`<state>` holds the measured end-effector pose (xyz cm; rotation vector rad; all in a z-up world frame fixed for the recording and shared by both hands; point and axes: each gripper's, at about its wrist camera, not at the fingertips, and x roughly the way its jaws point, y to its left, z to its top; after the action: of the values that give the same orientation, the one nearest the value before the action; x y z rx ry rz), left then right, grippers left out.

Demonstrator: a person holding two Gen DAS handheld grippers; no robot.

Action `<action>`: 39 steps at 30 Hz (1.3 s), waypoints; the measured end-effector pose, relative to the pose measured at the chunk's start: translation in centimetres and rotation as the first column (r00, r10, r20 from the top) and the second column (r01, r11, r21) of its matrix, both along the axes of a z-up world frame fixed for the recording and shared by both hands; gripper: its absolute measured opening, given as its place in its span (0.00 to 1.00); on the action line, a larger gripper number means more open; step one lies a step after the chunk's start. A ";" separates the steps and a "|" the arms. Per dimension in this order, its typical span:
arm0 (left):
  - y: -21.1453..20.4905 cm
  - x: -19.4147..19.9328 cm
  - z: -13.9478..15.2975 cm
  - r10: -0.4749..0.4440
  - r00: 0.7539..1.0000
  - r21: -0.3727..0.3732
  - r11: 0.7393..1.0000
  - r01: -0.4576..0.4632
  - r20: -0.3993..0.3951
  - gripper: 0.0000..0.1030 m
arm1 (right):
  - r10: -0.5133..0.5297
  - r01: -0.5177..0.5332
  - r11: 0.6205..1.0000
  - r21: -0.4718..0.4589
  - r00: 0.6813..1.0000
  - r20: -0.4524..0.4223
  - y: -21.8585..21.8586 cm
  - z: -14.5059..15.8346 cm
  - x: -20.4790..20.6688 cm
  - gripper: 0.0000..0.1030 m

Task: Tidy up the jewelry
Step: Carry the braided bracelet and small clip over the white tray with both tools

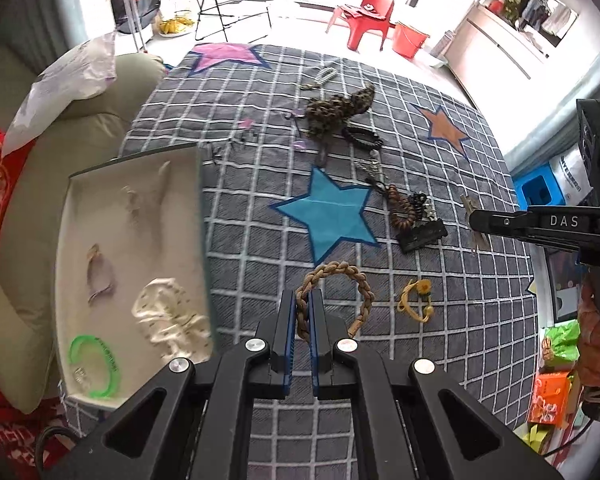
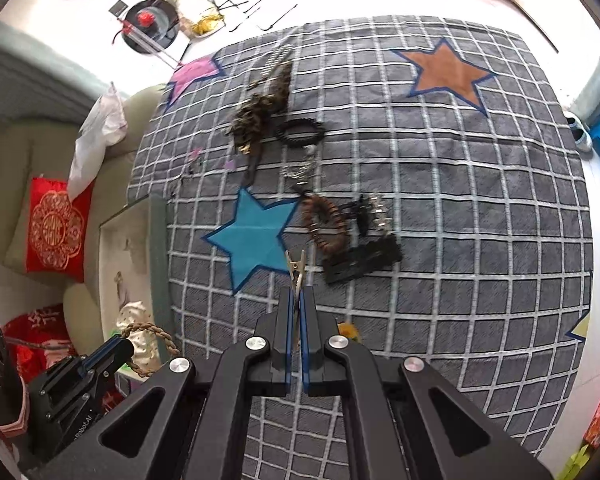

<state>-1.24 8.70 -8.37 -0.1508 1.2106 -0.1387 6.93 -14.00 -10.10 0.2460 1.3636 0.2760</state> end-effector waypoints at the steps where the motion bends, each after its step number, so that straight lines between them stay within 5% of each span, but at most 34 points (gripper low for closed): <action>1: 0.4 -0.3 0.1 0.006 1.000 0.000 1.000 -0.006 0.002 0.07 | 0.010 -0.010 1.000 -0.001 1.000 0.002 0.6 0.1 -0.1 0.03; 17: 11.2 -5.2 0.5 0.217 0.976 0.017 0.976 -0.217 0.025 0.07 | 0.237 -0.237 0.971 0.014 0.971 0.040 13.7 1.9 -0.6 0.03; 39: 20.2 -4.2 -7.1 0.398 0.916 0.031 0.917 -0.397 -0.052 0.07 | 0.468 -0.467 0.883 0.046 0.884 -0.004 29.4 -2.3 1.0 0.03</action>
<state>-5.45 28.90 -15.47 -0.3826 1.2140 0.2361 7.96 15.39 -12.43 -0.0524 1.4207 0.7111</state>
